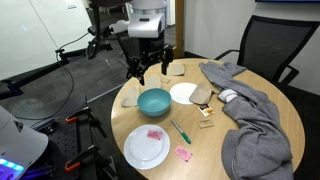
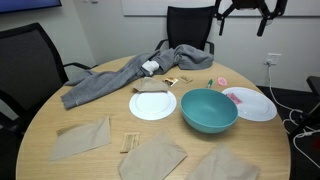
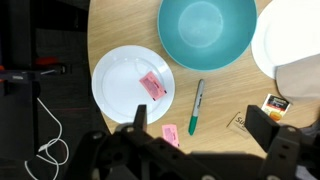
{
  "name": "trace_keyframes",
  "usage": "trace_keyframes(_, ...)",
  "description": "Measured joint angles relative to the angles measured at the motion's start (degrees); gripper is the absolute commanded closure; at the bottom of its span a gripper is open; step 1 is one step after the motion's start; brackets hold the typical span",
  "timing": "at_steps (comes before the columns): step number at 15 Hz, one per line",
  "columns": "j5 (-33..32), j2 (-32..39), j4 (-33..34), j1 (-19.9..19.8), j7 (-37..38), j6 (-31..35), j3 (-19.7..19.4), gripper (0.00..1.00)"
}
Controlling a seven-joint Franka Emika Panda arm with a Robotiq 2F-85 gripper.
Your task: Put the green pen inside the green bowl
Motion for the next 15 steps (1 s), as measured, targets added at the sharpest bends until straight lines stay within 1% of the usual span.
trace_keyframes(5, -1.3, 6.1, 1.9, 0.3, 6.3, 3.1, -2.0, 0.0)
trace_keyframes(8, -2.4, 8.8, 2.2, 1.2, 10.5, 4.8, -3.4, 0.0)
trace_keyframes(15, -2.9, 13.8, 2.5, 3.1, 16.6, 6.3, -6.3, 0.0)
